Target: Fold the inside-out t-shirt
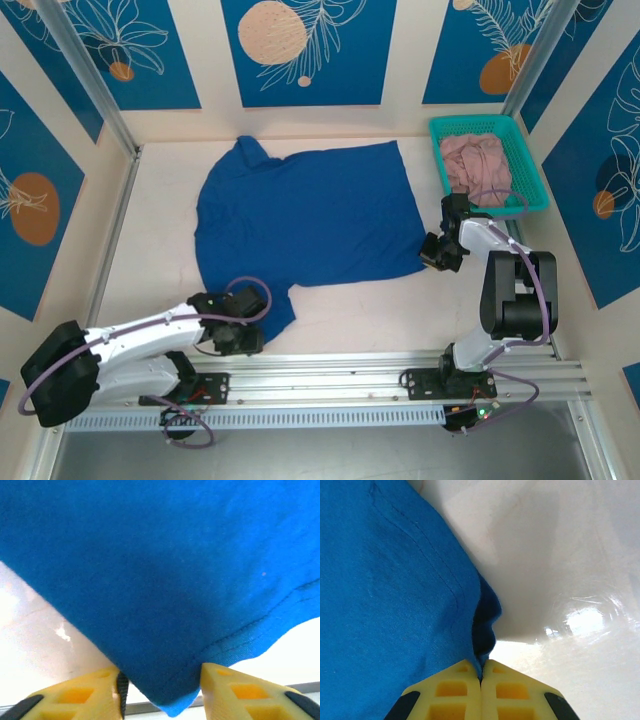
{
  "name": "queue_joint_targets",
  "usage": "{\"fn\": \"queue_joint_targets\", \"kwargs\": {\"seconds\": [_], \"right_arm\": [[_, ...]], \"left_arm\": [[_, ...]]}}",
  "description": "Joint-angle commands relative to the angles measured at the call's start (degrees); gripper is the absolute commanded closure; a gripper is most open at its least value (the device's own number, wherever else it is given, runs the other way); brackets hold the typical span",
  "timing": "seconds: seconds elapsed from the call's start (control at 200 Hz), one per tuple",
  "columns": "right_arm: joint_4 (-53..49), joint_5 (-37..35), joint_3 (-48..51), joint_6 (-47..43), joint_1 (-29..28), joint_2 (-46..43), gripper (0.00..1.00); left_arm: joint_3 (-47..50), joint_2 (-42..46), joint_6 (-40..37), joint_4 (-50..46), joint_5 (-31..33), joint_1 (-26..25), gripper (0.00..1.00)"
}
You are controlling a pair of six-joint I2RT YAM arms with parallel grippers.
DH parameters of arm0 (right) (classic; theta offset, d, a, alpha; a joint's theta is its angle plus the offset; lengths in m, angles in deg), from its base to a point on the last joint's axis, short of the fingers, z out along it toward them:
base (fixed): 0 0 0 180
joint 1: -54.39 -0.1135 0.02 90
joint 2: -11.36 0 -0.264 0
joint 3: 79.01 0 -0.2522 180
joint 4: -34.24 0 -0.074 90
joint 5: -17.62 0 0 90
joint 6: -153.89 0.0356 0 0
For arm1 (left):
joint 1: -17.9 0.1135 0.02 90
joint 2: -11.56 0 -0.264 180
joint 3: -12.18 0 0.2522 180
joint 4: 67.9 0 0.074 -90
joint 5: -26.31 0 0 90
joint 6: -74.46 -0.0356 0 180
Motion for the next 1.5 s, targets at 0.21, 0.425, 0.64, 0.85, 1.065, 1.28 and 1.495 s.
{"fn": "queue_joint_targets", "kwargs": {"seconds": [0.21,0.425,0.64,0.85,1.065,1.28,1.495], "right_arm": [[-0.88,1.16,0.54,-0.64,-0.55,-2.77,1.0],[-0.61,3.18,3.45,1.48,-0.55,-8.05,1.0],[-1.61,7.05,7.92,3.65,0.5,-20.18,1.0],[-6.34,6.16,8.26,3.86,0.71,-31.12,1.0],[-11.12,3.92,8.39,4.24,0.98,-39.84,1.0],[-10.57,4.87,7.61,4.25,-0.3,-39.62,1.0],[-6.57,4.42,3.82,3.0,-0.89,-31.92,1.0]], "left_arm": [[2.33,1.25,2.26,1.65,0.49,-2.34,0.96],[1.47,13.12,5.12,-7.46,5.31,-2.32,1.0],[-5.14,30.43,6.32,-18.74,11.48,-2.14,1.0],[-15.84,38.5,4.0,-28.17,16.41,-2.2,1.0],[-24.17,41.58,4.14,-37.22,19.87,-2.15,1.0],[-24.57,41.12,2.67,-35.21,22.03,-2.19,1.0],[-29.74,32.47,-5.09,-32.54,37.1,-2.14,1.0]]}}
